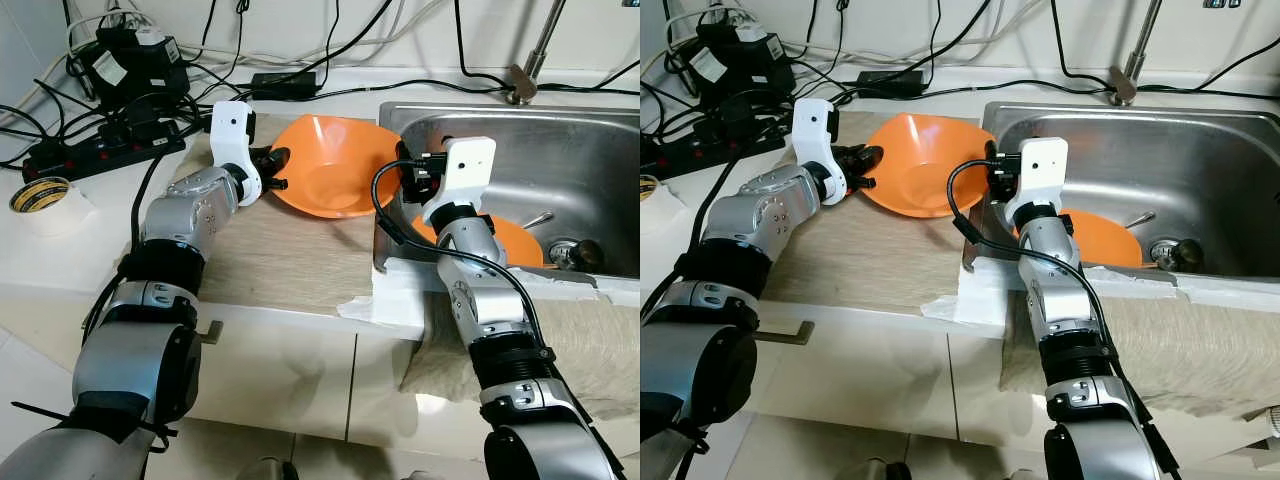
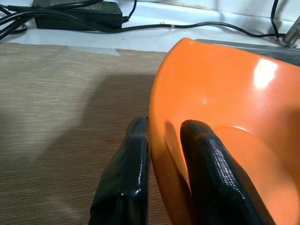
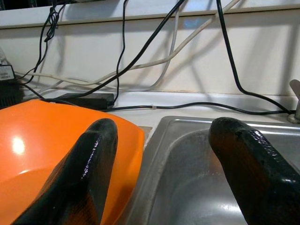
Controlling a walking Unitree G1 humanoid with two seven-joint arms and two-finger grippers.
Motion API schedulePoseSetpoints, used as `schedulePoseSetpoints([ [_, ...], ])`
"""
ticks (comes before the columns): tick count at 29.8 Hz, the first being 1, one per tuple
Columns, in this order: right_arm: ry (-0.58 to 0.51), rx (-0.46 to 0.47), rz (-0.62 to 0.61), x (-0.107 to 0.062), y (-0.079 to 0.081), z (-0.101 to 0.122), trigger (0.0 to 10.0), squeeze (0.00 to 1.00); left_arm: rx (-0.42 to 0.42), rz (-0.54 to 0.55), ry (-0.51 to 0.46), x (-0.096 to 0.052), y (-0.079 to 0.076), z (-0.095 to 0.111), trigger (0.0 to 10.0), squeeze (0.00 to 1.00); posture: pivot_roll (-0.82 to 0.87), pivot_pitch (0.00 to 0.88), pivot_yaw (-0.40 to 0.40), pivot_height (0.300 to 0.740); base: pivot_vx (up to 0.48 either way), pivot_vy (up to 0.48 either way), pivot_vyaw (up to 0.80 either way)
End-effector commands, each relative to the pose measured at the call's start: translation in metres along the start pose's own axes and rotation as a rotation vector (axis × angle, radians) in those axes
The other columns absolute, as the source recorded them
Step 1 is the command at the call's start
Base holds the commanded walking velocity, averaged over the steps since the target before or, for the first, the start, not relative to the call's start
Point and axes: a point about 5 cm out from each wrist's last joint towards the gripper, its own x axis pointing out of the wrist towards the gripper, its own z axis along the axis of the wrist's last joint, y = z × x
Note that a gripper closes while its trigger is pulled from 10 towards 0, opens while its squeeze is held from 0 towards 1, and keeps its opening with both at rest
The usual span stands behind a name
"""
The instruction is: Kitchen organization
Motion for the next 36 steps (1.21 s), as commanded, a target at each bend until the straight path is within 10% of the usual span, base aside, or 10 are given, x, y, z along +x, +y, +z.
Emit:
schedulePoseSetpoints([
  [1, 0.001, 0.003, 0.0, -0.001, 0.0, 0.001, 10.0, 0.0, 0.008, 0.016, -0.018, -0.002, 0.004, 0.008, 0.0, 0.0, -0.13, 0.0, 0.101, 0.732, 0.0, 0.0, 0.0],
  [10, 0.001, 0.003, 0.0, -0.001, 0.0, 0.001, 10.0, 0.0, 0.002, 0.017, -0.031, -0.002, 0.005, 0.01, 0.0, 0.0, -0.13, 0.0, 0.101, 0.732, 0.0, 0.0, 0.0],
  [13, 0.007, 0.012, 0.015, -0.002, 0.001, 0.0, 10.0, 0.0, 0.078, 0.032, -0.22, -0.012, 0.008, 0.032, 0.0, 0.0, -0.12, 0.0, 0.095, 0.732, 0.0, 0.0, 0.0],
  [28, 0.015, 0.015, 0.025, -0.003, 0.004, -0.002, 10.0, 0.0, 0.094, 0.062, -0.195, -0.013, 0.014, 0.022, 0.0, 0.0, -0.11, 0.0, 0.088, 0.732, 0.0, 0.0, 0.0],
  [29, 0.016, 0.015, 0.025, -0.003, 0.004, -0.002, 10.0, 0.0, 0.087, 0.055, -0.188, -0.012, 0.014, 0.019, 10.0, 0.0, -0.11, 0.0, 0.088, 0.732, 0.0, 0.0, 0.0],
  [30, 0.019, 0.016, 0.025, -0.003, 0.005, -0.003, 10.0, 0.0, 0.082, 0.059, -0.167, -0.01, 0.013, 0.013, 10.0, 1.0, -0.11, 0.0, 0.089, 0.732, 0.0, 0.0, 0.0],
  [36, 0.022, 0.016, 0.025, -0.003, 0.005, -0.003, 10.0, 0.0, 0.075, 0.067, -0.132, -0.009, 0.014, 0.006, 10.0, 1.0, -0.12, 0.0, 0.09, 0.732, 0.0, 0.0, 0.0],
])
